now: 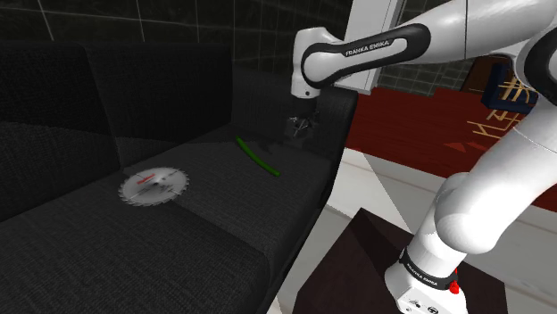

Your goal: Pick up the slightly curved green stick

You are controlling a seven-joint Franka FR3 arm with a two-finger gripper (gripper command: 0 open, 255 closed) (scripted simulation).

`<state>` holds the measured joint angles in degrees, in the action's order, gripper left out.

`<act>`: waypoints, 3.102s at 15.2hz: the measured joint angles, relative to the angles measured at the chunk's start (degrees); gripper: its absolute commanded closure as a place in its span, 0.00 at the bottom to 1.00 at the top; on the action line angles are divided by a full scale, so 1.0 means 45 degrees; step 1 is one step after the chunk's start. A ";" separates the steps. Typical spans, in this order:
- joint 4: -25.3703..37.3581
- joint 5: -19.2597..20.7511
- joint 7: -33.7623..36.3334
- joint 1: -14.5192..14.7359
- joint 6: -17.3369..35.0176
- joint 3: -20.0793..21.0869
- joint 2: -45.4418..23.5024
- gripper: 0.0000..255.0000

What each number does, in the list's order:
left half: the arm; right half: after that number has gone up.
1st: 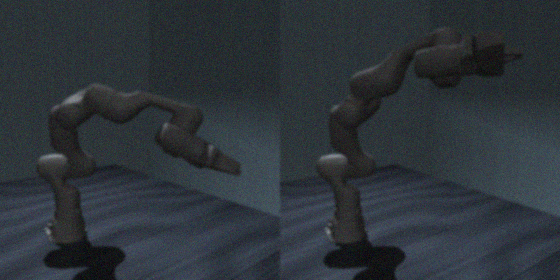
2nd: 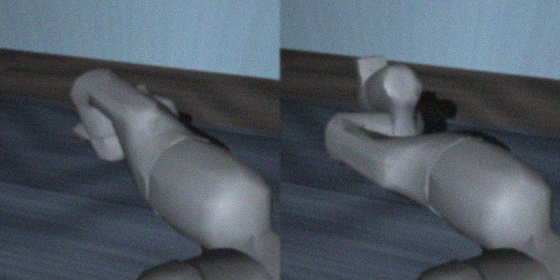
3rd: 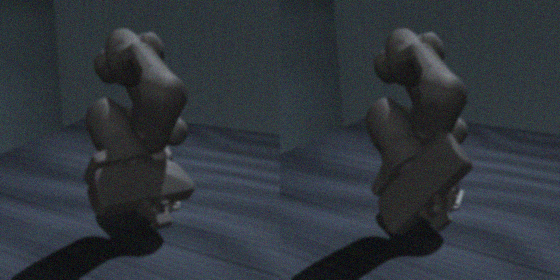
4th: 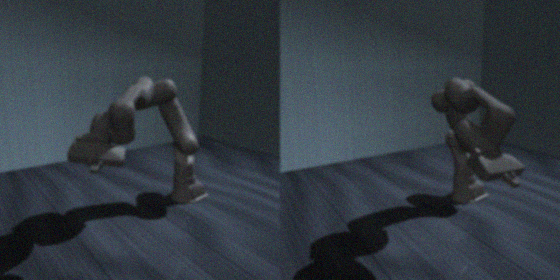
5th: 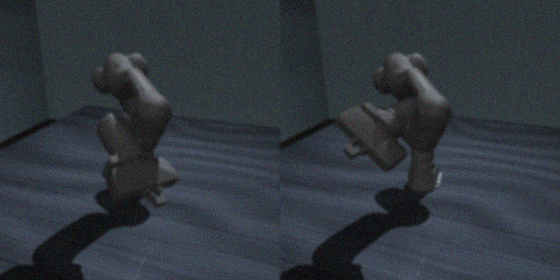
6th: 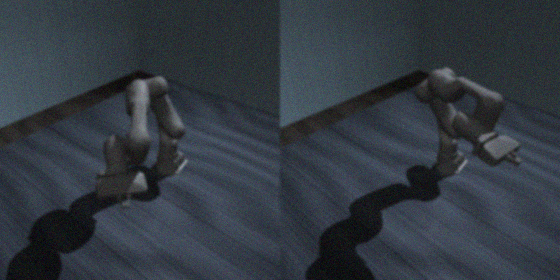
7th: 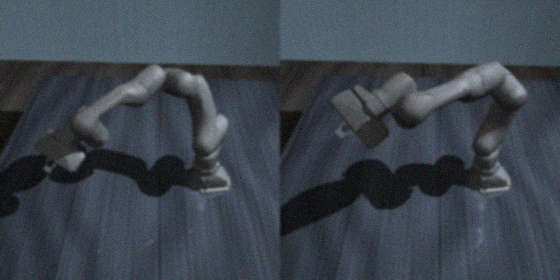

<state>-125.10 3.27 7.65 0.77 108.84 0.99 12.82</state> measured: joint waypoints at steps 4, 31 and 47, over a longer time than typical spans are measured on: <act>0.1184 -0.0268 -0.0085 -0.0035 0.0636 -0.0090 -0.1730 0.00; 0.6828 -0.1232 -0.0288 -0.0166 0.2172 -0.0049 -0.8639 1.00; 0.7779 -0.1210 -0.0214 -0.0161 0.0610 -0.0050 -0.8026 1.00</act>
<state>-90.10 -2.17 6.69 0.05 111.58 0.76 -23.30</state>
